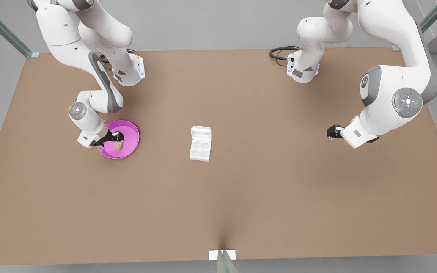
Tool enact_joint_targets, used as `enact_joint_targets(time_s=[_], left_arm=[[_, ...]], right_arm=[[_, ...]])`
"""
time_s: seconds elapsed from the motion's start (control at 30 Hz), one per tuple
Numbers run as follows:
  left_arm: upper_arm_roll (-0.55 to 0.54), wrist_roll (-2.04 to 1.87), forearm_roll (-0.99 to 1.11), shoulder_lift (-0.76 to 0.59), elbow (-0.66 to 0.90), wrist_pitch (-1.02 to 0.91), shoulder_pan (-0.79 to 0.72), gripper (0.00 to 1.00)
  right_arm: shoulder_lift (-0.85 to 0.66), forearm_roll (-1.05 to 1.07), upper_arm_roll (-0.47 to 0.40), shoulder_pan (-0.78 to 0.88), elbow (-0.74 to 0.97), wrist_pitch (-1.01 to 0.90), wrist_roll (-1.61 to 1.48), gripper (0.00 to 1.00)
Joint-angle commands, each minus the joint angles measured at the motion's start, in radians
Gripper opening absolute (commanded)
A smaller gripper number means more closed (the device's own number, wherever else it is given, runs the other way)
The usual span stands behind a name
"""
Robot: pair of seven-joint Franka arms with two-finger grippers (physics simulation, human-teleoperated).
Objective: Pack egg into the box and close the box lid
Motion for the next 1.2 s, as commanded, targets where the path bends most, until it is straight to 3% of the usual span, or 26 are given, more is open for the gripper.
enact_joint_targets(time_s=[0.0,0.27,0.63,1.17], left_arm=[[0.0,0.007,0.001,-0.001,0.0,0.001,0.0,1.0],[0.0,0.007,0.001,0.011,0.0,0.01,0.0,1.0],[0.001,0.007,-0.001,0.031,0.0,0.021,0.0,1.0],[0.0,0.007,-0.001,0.031,0.0,0.023,0.0,1.0]], right_arm=[[-0.011,0.001,0.006,0.002,-0.023,0.005,0.004,1.0],[-0.002,0.001,0.006,0.005,-0.023,0.013,0.021,1.0],[0.044,0.015,0.023,0.016,-0.008,0.013,0.348,1.0],[0.124,0.032,0.029,0.016,0.042,0.013,0.368,1.0]])
